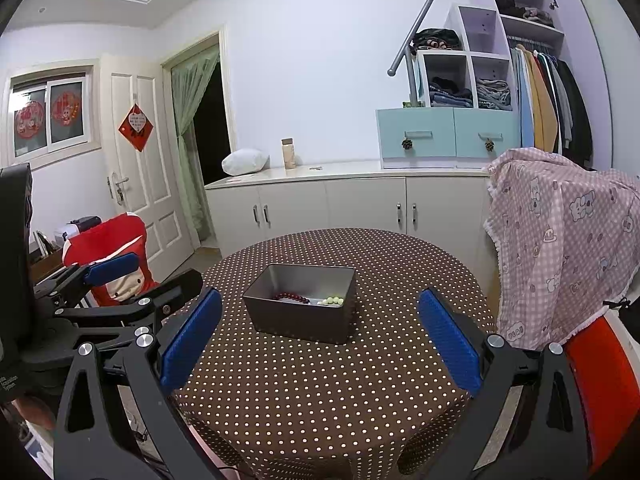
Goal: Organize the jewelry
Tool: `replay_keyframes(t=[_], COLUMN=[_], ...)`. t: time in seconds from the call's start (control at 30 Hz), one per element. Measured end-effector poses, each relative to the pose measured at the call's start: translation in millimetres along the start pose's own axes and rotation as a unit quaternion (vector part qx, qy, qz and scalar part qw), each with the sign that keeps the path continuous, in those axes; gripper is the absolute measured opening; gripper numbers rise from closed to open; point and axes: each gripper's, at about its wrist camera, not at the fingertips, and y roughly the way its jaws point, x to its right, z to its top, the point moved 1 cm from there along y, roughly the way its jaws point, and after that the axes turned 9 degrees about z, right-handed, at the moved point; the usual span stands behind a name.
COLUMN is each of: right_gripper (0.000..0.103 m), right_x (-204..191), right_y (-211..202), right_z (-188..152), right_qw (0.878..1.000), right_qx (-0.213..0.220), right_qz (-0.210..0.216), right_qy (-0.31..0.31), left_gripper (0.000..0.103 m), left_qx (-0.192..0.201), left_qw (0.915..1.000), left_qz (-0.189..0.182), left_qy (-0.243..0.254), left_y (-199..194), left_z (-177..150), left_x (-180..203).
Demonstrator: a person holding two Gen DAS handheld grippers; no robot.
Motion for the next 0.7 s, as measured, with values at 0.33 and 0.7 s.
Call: replay_keyframes(t=[0.33,0.7], right_gripper=[0.095,0.095], right_x=[1.2,1.8], right_y=[0.3,1.2], right_z=[-1.2,-0.9], right_qw=[1.0,1.0], right_qx=[-0.002,-0.003], right_qz=[0.002,0.002], right_qy=[0.004,0.004], left_gripper=[0.093,0.093], left_qx=[-0.001,-0.003], left_qw=[1.0,1.0], left_qz=[-0.001,-0.001], left_qy=[0.0,0.0], left_y=[0.3,1.7], left_z=[-0.6,-1.2], left_x=[-0.8,-1.0])
